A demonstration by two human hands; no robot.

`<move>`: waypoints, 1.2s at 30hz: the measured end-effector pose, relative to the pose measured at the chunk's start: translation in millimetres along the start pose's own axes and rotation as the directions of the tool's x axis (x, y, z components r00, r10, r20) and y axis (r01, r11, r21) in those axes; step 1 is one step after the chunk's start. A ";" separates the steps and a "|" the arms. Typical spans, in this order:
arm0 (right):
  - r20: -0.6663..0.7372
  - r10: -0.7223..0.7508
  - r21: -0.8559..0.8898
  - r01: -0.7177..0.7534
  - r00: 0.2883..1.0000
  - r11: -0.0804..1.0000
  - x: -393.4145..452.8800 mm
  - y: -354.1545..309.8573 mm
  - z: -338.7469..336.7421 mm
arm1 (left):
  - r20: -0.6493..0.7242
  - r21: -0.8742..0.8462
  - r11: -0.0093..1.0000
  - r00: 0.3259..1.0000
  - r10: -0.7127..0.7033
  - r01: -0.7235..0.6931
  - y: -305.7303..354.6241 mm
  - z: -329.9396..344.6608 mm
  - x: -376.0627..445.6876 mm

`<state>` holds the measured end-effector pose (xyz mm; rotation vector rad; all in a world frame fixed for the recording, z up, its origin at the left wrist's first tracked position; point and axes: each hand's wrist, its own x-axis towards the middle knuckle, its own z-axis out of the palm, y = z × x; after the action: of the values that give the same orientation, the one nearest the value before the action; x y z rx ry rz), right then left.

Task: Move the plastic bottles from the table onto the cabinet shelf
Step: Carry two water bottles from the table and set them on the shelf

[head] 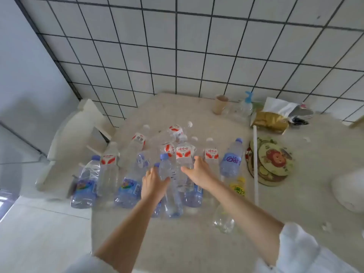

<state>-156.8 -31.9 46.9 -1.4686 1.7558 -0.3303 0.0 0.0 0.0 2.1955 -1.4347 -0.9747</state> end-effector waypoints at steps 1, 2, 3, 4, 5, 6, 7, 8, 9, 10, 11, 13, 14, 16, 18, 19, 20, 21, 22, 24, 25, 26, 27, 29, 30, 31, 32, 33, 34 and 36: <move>0.021 0.022 -0.011 -0.022 1.000 1.000 5.4 -2.4 -0.6 | 0.010 0.013 1.000 1.000 -0.008 0.007 0.1 1.9 4.6; 0.024 0.036 -0.026 -0.035 0.999 0.999 12.3 -2.7 0.0 | 0.020 0.029 0.999 1.000 -0.022 0.022 2.3 3.1 7.7; 0.036 0.057 -0.042 -0.055 0.998 0.998 17.7 -3.0 1.1 | 0.041 0.041 0.998 0.998 -0.039 0.038 2.3 4.6 9.6; 0.044 0.071 -0.039 -0.069 0.996 0.997 23.6 -3.8 4.2 | 0.061 0.049 0.997 0.996 -0.065 0.062 3.0 5.0 11.6; 0.052 0.085 -0.040 -0.083 0.995 0.996 29.8 -4.0 7.8 | 0.066 0.054 0.996 0.995 -0.078 0.075 4.1 6.1 14.7; 0.054 0.098 -0.045 -0.095 0.994 0.994 32.7 -4.9 10.3 | 0.063 0.058 0.996 0.995 -0.074 0.070 5.0 6.9 16.6; 0.049 0.110 -0.053 -0.107 0.993 0.993 37.1 -4.6 13.0 | 0.061 0.065 0.996 0.996 -0.071 0.067 6.0 7.5 18.9; 0.038 0.126 -0.068 -0.124 0.991 0.990 39.5 -5.4 14.3 | 0.060 0.075 0.995 0.996 -0.063 0.059 7.0 8.2 21.5; 0.030 0.148 -0.072 -0.146 0.989 0.987 41.2 -6.6 14.9 | 0.069 0.088 0.994 0.996 -0.065 0.058 8.0 8.8 23.4; 0.021 0.157 -0.077 -0.155 0.987 0.985 42.9 -8.6 16.0 | 0.080 0.089 0.994 0.994 -0.070 0.063 9.1 9.7 25.7; 0.010 0.161 -0.079 -0.160 0.987 0.984 44.7 -10.0 17.6 | 0.088 0.079 0.994 0.992 -0.085 0.078 10.6 10.1 27.3; -0.009 0.185 -0.096 -0.185 0.983 0.978 47.3 -14.0 21.2 | 0.098 0.033 0.993 0.988 -0.119 0.116 12.4 12.4 31.1; -0.014 0.193 -0.104 -0.194 0.981 0.976 47.7 -15.8 23.3 | 0.095 0.005 0.991 0.987 -0.131 0.131 13.1 13.6 32.4; -0.034 0.207 -0.108 -0.210 0.978 0.972 50.5 -16.9 27.4 | 0.077 -0.034 0.991 0.989 -0.128 0.131 11.7 16.1 34.3; -0.060 0.198 -0.133 -0.205 0.978 0.970 51.6 -16.7 29.1 | 0.059 -0.070 0.992 0.993 -0.099 0.103 9.6 17.8 33.9; -0.063 0.195 -0.142 -0.202 0.979 0.969 52.2 -16.3 29.0 | 0.051 -0.086 0.993 0.995 -0.080 0.084 9.2 17.6 33.0; -0.057 0.198 -0.138 -0.204 0.978 0.969 53.3 -15.8 28.9 | 0.043 -0.107 0.992 0.997 -0.060 0.064 9.1 17.2 31.2; -0.043 0.206 -0.125 -0.210 0.978 0.970 53.9 -15.2 27.7 | 0.032 -0.123 0.991 0.999 -0.040 0.044 9.3 16.8 29.1; -0.022 0.219 -0.104 -0.220 0.976 0.970 54.1 -14.8 26.1 | 0.020 -0.138 0.990 1.000 -0.024 0.026 9.4 16.3 26.6; 0.022 0.235 -0.060 -0.234 0.972 0.970 54.7 -12.6 22.3 | 0.009 -0.177 0.984 1.000 0.007 -0.006 8.3 16.4 22.9; 0.038 0.238 -0.042 -0.237 0.970 0.971 53.7 -12.0 19.0 | 0.010 -0.204 0.979 1.000 0.022 -0.020 7.9 16.6 21.2; 0.045 0.242 -0.024 -0.241 0.969 0.970 52.9 -10.7 15.9 | 0.021 -0.236 0.971 0.999 0.034 -0.028 8.0 16.8 19.5; 0.053 0.248 0.000 -0.249 0.967 0.969 51.8 -8.7 13.3 | 0.035 -0.273 0.962 0.999 0.042 -0.031 7.8 16.8 18.0; 0.081 0.273 0.063 -0.278 0.959 0.958 49.1 -3.8 9.0 | 0.069 -0.332 0.943 0.996 0.061 -0.034 6.6 17.0 15.9; 0.087 0.280 0.099 -0.287 0.956 0.953 48.2 -0.3 8.6 | 0.083 -0.350 0.936 0.994 0.076 -0.043 6.1 16.9 14.8; 0.090 0.281 0.132 -0.291 0.955 0.947 45.6 2.0 7.4 | 0.095 -0.360 0.932 0.991 0.090 -0.050 5.7 16.4 14.2; 0.094 0.276 0.163 -0.288 0.957 0.944 42.4 3.6 6.3 | 0.107 -0.366 0.929 0.989 0.104 -0.058 5.3 15.2 13.6; 0.099 0.276 0.185 -0.291 0.956 0.939 40.2 7.1 6.2 | 0.120 -0.373 0.926 0.986 0.117 -0.064 4.6 13.8 13.4; 0.103 0.273 0.209 -0.289 0.957 0.934 35.6 8.6 4.7 | 0.134 -0.383 0.921 0.983 0.126 -0.066 3.7 12.6 13.1; 0.106 0.261 0.255 -0.279 0.960 0.926 26.6 13.0 2.1 | 0.165 -0.417 0.907 0.977 0.133 -0.053 2.3 8.7 11.2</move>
<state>-164.4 -51.8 26.3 -1.0201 1.7530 -0.3511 -4.8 -10.4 -8.7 1.7514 -1.2555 -1.3424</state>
